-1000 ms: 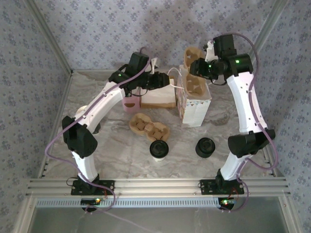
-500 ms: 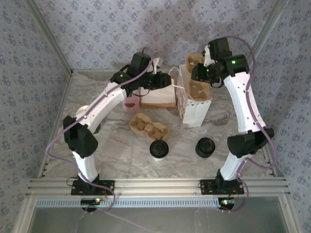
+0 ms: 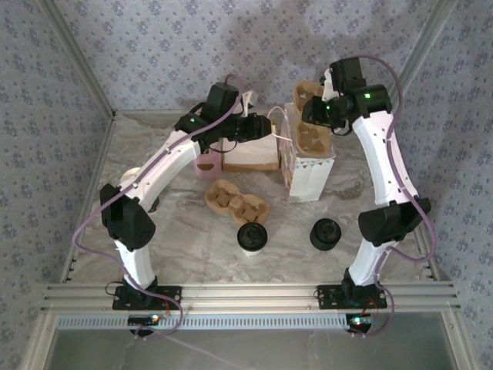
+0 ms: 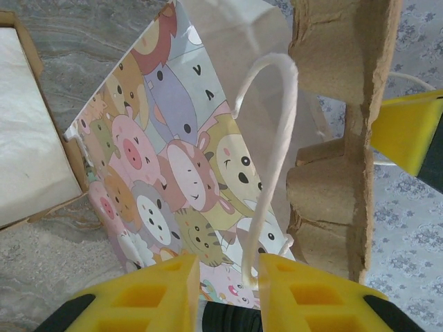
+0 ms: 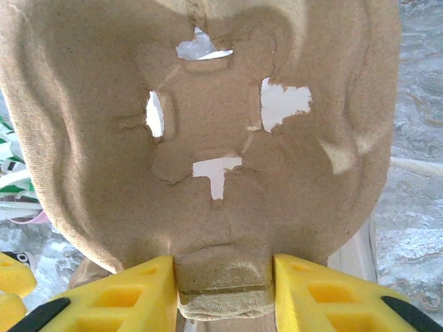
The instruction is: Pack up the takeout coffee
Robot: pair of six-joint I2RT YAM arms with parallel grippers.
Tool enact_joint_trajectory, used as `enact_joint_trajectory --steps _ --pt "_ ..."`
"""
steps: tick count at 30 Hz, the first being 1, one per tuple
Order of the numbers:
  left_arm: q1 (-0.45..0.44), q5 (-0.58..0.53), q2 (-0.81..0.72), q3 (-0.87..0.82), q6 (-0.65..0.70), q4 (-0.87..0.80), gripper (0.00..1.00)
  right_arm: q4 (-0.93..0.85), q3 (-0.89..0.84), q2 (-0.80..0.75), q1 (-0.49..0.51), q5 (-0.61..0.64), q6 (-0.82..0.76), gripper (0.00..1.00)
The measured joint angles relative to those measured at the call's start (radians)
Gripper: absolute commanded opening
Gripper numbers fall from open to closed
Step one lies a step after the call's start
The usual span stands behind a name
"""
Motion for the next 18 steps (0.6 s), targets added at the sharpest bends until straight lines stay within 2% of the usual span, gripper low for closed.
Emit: enact_joint_trajectory --steps 18 --pt "0.000 0.000 0.000 0.000 0.000 0.000 0.28 0.011 -0.090 0.001 0.008 0.022 0.004 0.39"
